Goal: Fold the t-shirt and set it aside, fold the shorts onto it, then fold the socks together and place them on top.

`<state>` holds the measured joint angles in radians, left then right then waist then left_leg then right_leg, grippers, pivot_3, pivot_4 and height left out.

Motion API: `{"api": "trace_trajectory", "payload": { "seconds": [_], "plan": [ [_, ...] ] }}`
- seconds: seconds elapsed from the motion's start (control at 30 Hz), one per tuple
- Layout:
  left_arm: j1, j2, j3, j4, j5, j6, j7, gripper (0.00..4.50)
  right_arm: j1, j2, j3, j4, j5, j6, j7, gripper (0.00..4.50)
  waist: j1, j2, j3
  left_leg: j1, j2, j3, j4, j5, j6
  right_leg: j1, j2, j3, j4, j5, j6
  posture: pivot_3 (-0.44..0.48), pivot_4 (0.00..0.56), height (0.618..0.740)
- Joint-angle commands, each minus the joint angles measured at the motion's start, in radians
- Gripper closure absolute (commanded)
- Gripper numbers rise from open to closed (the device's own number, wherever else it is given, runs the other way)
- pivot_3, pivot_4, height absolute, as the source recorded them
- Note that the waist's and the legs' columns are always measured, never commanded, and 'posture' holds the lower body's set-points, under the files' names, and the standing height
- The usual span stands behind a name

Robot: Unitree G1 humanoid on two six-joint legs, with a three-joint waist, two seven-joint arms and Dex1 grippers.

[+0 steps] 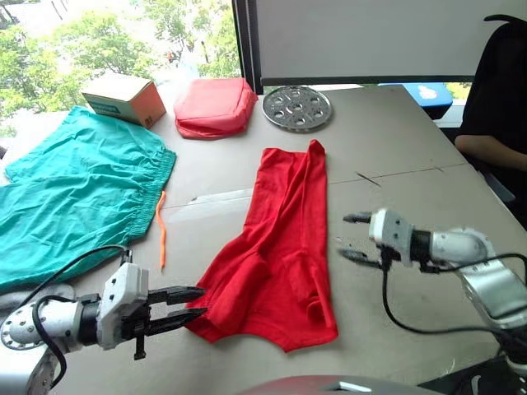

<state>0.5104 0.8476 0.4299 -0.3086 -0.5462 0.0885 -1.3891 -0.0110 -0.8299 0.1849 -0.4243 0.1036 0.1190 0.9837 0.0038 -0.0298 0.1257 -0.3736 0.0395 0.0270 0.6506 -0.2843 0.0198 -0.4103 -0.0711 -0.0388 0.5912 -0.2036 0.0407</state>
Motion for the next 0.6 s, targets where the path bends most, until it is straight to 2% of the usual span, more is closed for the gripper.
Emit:
{"api": "trace_trajectory", "payload": {
  "seconds": [0.03,0.13,0.23,0.4,0.6],
  "plan": [
    [-0.011,0.012,0.026,0.106,0.046,-0.190,-0.108,1.23,0.078,-0.065,-0.044,-0.039,-0.098,-0.294,0.003,0.00,-0.009,0.000,0.001,0.002,0.001,0.003,0.000,0.000,0.000,0.001,0.000,0.001,0.001,0.000,0.000,0.000,0.150,0.740],
    [-0.054,0.013,0.012,0.236,0.100,-0.373,-0.168,1.23,0.128,-0.095,-0.023,0.032,-0.227,-0.513,-0.049,0.00,-0.009,0.000,0.001,0.008,0.002,0.005,0.002,0.000,-0.001,0.002,0.000,0.002,0.002,0.000,0.000,0.000,0.150,0.740],
    [-0.090,0.006,-0.015,0.295,0.121,-0.470,-0.182,1.23,0.115,-0.065,0.009,0.082,-0.319,-0.619,-0.114,0.00,-0.005,-0.001,0.001,0.008,0.004,0.007,0.003,0.000,-0.001,0.001,-0.001,0.003,0.002,0.000,0.000,0.000,0.150,0.740],
    [-0.138,0.010,-0.053,0.360,0.134,-0.574,-0.201,1.23,0.092,-0.007,0.064,0.129,-0.429,-0.727,-0.180,0.00,0.005,-0.004,-0.001,0.008,0.003,0.009,0.001,-0.001,0.000,0.001,0.000,0.005,0.002,0.001,-0.001,0.000,0.150,0.740],
    [-0.216,0.023,-0.124,0.441,0.149,-0.692,-0.224,1.23,0.073,0.006,0.114,0.165,-0.490,-0.809,-0.209,0.00,0.007,-0.007,-0.003,0.010,0.004,0.009,0.000,-0.001,0.001,0.001,0.001,0.005,0.003,0.001,-0.002,0.000,0.150,0.740]
  ]
}}
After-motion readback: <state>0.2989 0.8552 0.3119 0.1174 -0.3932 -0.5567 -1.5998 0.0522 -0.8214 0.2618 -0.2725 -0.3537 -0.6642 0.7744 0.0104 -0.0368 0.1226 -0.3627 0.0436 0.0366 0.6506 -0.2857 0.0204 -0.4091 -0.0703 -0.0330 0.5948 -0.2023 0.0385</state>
